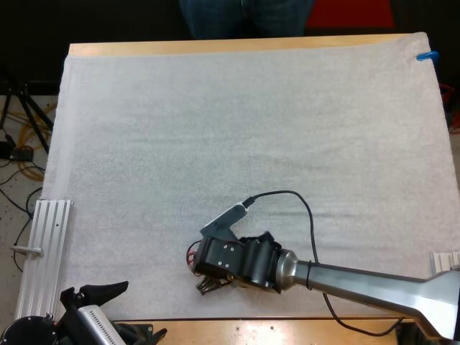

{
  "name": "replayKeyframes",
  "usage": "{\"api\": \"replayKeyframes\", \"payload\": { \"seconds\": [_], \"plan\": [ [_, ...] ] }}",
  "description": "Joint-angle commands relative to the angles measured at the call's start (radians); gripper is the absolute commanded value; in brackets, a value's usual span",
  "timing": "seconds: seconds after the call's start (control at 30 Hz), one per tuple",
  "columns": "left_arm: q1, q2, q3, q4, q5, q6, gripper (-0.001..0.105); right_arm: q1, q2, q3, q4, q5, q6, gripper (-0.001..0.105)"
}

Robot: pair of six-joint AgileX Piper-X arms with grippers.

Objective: Stack red cube on blue cube

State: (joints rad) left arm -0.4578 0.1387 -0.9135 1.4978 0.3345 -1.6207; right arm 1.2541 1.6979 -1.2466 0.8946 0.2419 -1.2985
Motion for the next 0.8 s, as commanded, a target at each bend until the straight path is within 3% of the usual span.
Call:
{"api": "replayKeyframes", "payload": {
  "seconds": [0.0,0.67,0.77],
  "plan": [
    [-0.004,-0.002,-0.006,0.001,0.006,0.004,0.087,-0.01,-0.003,0.019,0.006,-0.034,0.017,0.023],
    [-0.004,-0.002,-0.006,0.001,0.006,0.032,0.087,-0.005,-0.003,0.041,-0.044,-0.088,0.017,0.023],
    [-0.004,-0.002,-0.006,0.001,0.006,0.032,0.087,-0.005,-0.003,0.041,-0.044,-0.088,0.017,0.027]
  ]
}}
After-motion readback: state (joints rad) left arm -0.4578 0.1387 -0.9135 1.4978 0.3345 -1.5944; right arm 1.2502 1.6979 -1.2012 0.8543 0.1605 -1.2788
